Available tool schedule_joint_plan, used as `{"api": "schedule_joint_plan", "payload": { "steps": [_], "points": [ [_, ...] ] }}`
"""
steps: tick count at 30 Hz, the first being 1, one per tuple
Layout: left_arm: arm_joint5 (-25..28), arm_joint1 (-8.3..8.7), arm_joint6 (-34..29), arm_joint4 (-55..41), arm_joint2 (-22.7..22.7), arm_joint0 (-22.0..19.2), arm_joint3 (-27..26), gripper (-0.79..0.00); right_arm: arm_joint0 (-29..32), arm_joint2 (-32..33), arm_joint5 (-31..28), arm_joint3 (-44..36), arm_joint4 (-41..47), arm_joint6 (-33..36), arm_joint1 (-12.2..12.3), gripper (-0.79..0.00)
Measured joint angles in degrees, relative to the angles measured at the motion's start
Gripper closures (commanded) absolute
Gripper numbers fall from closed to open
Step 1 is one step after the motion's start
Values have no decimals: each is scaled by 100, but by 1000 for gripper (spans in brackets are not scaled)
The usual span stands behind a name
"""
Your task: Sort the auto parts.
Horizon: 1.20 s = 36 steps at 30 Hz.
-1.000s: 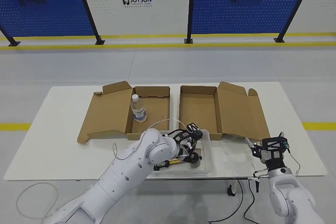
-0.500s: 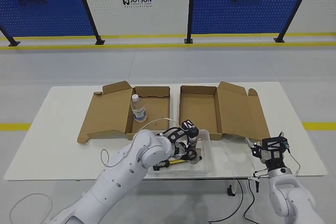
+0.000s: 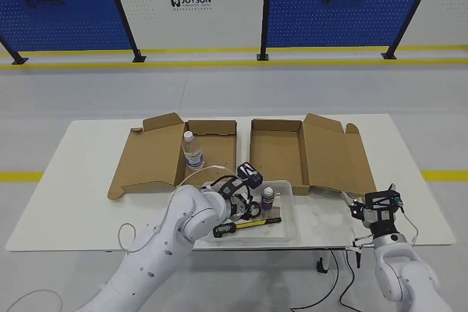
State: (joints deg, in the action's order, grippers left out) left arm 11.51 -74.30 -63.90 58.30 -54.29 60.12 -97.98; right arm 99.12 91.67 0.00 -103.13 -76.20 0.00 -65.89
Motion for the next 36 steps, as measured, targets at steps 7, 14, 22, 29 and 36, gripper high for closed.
{"api": "schedule_joint_plan", "payload": {
  "steps": [7, 14, 22, 29, 36],
  "points": [
    [-65, 80, -122, 130, -216, 227, -411, 0, 0, 0, 0, 0, 0, 0, 0, -785],
    [-193, 131, -402, 288, -296, 367, -750, 0, 0, 0, 0, 0, 0, 0, 0, -785],
    [-311, 166, -449, 334, -427, 395, -813, 0, 0, 0, 0, 0, 0, 0, 0, -785],
    [-479, 203, -289, 424, -689, 384, -801, 0, 0, 0, 0, 0, 0, 0, 0, -785],
    [-544, 242, -160, 476, -990, 312, -763, 0, 0, 0, 0, 0, 0, 0, 0, -785]
  ]
}}
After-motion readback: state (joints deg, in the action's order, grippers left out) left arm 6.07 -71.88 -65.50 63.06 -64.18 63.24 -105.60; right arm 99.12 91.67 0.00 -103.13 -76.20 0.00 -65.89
